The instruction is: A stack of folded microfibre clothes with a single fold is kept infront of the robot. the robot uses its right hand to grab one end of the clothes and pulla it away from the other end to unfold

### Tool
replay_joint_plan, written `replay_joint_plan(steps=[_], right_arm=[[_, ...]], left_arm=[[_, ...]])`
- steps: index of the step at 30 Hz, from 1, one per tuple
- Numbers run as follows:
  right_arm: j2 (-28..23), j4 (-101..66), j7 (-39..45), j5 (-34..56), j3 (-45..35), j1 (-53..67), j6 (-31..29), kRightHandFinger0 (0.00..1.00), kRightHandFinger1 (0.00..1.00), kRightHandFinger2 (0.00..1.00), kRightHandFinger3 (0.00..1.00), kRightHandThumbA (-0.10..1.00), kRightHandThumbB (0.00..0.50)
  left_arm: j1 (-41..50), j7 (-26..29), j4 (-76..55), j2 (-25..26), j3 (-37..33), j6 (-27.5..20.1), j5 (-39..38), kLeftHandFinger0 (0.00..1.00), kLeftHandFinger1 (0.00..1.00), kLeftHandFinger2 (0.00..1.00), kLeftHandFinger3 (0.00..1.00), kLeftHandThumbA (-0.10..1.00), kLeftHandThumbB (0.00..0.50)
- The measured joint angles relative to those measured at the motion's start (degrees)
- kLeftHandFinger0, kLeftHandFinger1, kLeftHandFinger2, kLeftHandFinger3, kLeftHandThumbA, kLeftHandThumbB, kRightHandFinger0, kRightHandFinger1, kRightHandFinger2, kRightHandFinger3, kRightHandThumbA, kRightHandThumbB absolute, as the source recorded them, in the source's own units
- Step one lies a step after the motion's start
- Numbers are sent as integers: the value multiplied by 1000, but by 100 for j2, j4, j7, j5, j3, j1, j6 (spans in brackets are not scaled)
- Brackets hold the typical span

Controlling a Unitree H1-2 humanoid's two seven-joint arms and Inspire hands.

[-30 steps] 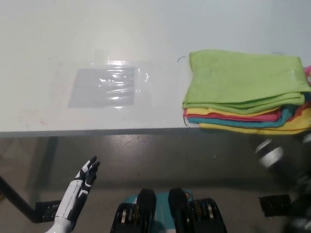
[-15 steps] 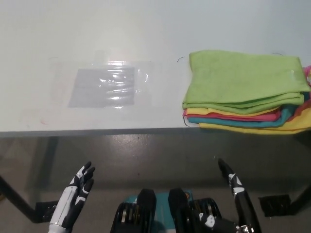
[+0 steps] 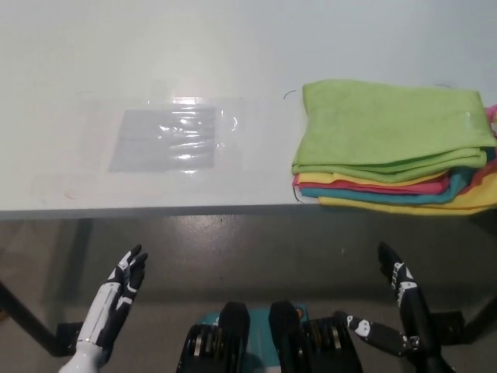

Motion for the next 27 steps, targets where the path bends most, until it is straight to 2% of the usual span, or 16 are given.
replay_joint_plan(steps=[5,7,9,14,18,23,25,27], right_arm=[[10,10,103,106,-64,-15,0,1000,1000,1000,1000,1000,229],[14,9,134,135,-72,-14,0,1000,1000,1000,1000,1000,206],[18,6,168,161,-83,-15,0,1000,1000,1000,1000,1000,197],[21,-7,239,236,-119,-14,0,1000,1000,1000,1000,1000,209],[22,-30,263,243,-144,-13,0,1000,1000,1000,1000,1000,211],[23,-69,284,243,-161,-13,1,1000,1000,1000,1000,1000,171],[23,-85,299,247,-163,-13,2,1000,1000,1000,1000,1000,178],[23,-101,310,247,-163,-13,2,1000,1000,1000,1000,1000,180]], left_arm=[[-52,10,20,11,13,-19,0,1000,1000,1000,1000,969,341],[-53,12,20,14,13,-24,0,1000,1000,1000,1000,971,339],[-53,13,20,20,16,-32,-1,1000,1000,1000,1000,982,356],[-57,16,18,22,17,-39,2,1000,1000,1000,1000,993,368],[-57,16,17,22,16,-39,4,1000,1000,1000,1000,986,357],[-60,16,16,21,23,-39,1,1000,1000,1000,1000,983,373],[-67,17,16,21,43,-38,-11,1000,1000,1000,1000,990,365],[-71,16,16,20,63,-39,-24,1000,1000,1000,1000,972,333]])
